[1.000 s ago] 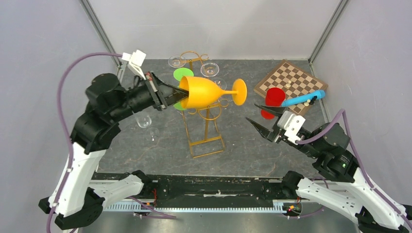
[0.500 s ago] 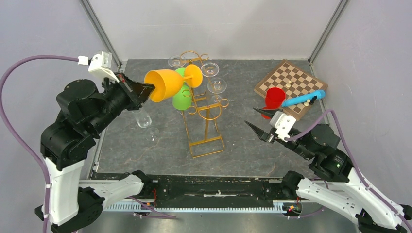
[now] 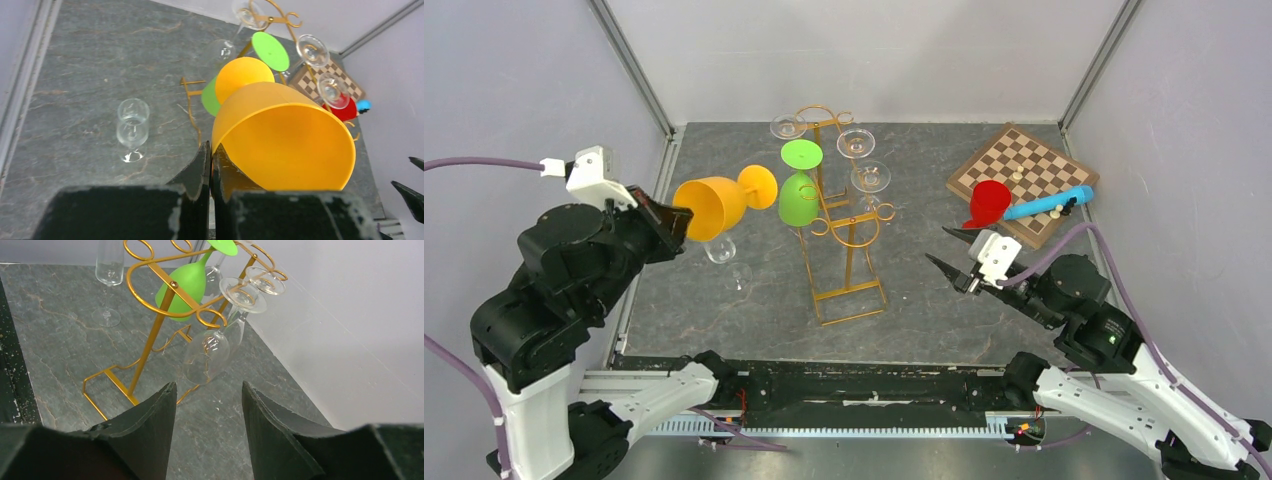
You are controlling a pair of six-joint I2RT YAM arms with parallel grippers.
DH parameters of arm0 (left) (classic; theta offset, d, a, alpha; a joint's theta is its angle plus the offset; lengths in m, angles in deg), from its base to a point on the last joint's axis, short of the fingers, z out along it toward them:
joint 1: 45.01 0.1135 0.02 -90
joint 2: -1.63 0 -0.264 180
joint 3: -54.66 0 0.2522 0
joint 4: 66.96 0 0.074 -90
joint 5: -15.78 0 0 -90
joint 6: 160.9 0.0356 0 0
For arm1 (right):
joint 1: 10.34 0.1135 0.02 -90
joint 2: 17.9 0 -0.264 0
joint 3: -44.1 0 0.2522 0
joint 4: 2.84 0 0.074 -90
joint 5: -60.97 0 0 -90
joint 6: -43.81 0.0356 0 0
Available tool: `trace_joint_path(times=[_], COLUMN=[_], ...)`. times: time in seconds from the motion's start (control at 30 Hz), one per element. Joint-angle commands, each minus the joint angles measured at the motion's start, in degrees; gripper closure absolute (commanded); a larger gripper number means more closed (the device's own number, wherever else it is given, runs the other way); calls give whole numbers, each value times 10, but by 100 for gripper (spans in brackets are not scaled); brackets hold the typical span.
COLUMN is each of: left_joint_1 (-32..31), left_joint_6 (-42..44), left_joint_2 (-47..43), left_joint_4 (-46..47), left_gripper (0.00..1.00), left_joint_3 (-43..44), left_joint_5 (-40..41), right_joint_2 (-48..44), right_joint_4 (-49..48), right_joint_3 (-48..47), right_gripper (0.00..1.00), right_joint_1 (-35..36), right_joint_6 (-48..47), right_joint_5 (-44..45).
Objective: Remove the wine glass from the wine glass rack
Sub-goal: Place the wine glass at the center of the board.
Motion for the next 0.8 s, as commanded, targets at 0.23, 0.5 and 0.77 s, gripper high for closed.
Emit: trace_joint_path(times=[0.23,0.5,0.77], left_joint_1=[-1,-1,-1], left_joint_6=[6,14,29], left_joint_2=[-5,0,48], left_joint_4=[-66,-37,-1], left_gripper=[98,98,98], left_joint_3=[-53,-125,-155], left_joint_5=[44,25,49], right_joint_2=[13,15,0], right_joint_4=[-7,5,11], right_joint_3=[11,20,30], right_gripper=[46,45,44], right_joint_1=[0,0,1], right_joint_6=[13,27,39], right_joint_5=[19,37,39])
